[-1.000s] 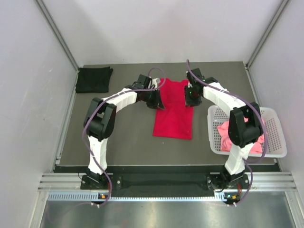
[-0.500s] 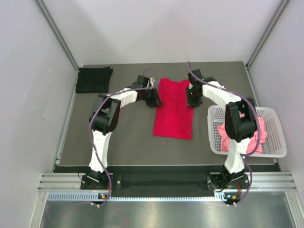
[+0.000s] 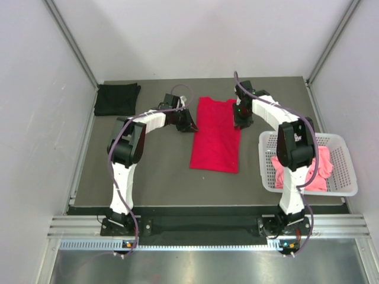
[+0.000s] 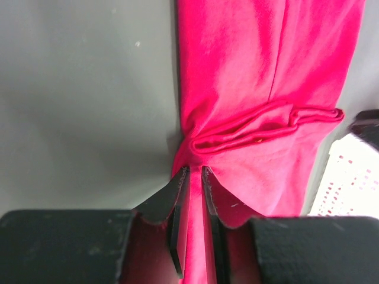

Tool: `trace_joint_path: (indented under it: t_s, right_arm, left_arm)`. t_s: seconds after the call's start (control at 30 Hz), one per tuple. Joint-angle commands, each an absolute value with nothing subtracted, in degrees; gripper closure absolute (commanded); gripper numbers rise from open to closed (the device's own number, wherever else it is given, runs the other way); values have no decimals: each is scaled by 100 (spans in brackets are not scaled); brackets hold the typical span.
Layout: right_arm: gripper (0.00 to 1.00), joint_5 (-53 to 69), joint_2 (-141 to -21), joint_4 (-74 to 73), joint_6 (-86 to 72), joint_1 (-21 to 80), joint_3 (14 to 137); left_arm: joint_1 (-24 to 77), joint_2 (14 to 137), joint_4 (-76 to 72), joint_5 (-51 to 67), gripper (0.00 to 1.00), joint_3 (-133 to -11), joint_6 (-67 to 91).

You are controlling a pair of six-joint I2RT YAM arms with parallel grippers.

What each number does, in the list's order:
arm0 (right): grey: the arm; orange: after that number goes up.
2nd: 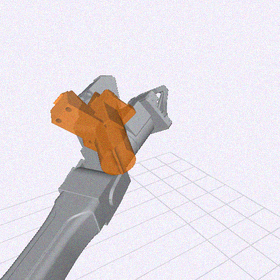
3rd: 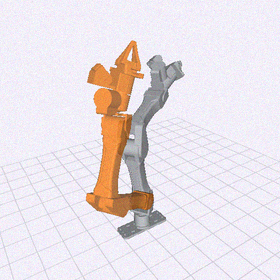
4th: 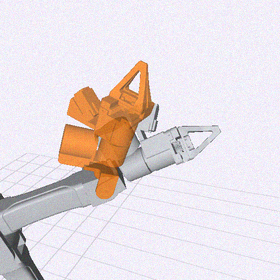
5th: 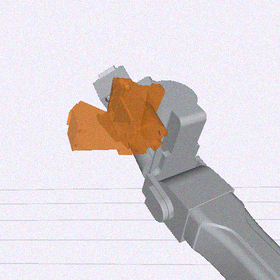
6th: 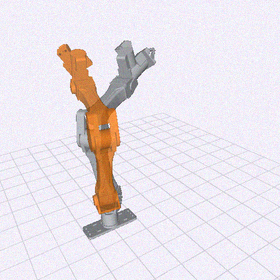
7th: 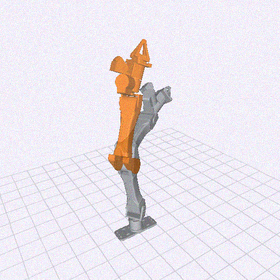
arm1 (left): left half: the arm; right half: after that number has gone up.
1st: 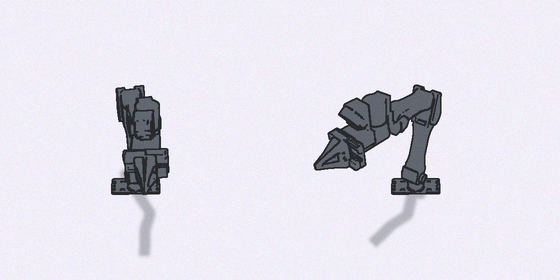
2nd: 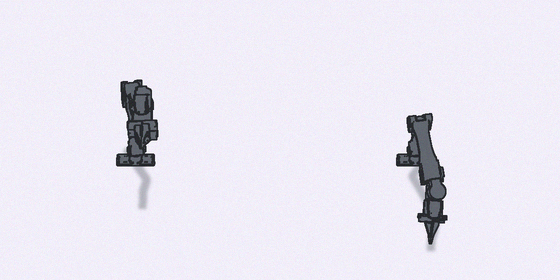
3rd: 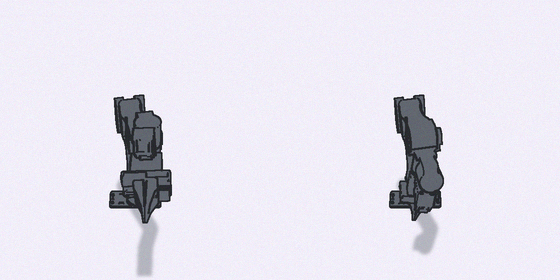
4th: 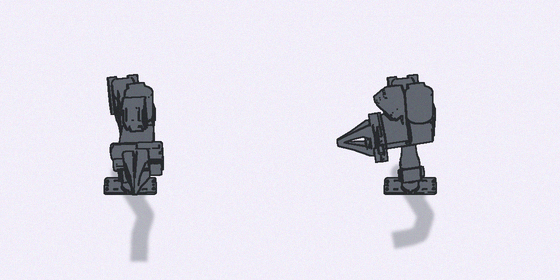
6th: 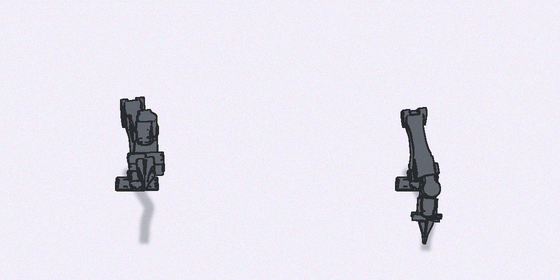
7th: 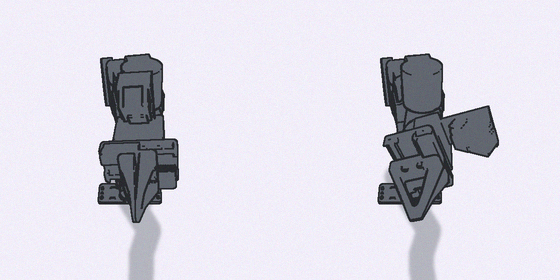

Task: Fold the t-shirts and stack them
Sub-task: Fold the tshirt

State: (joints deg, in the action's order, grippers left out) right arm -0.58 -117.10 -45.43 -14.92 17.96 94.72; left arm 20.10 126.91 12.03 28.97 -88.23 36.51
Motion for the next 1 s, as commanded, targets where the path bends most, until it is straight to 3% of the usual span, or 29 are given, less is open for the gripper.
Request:
trace_joint_path:
  t_s: [0.0, 0.13, 0.4, 0.63, 0.97]
  right_arm:
    - [69, -115, -11435, -4860, -1284, 1714, 9817]
    - [62, 412, -11075, -5307, -828, 1714, 9625]
    - [46, 1142, -9361, -4869, -641, 1845, 7762]
    - [45, 1723, -8457, -4035, -1115, 2188, 5874]
    - [48, 1529, -8183, -3314, -1617, 2312, 5010]
  left_arm:
    - [1907, 12639, 1889, 2101, 79, -8377, 3112]
    - [1925, 12148, 1977, 2206, 75, -8139, 2752]
    - [1969, 10690, 2513, 2065, 60, -7779, 2452]
    - [2425, 9722, 2663, 2190, 59, -6393, 3004]
    - [3032, 9510, 1917, 1882, 59, -5353, 4227]
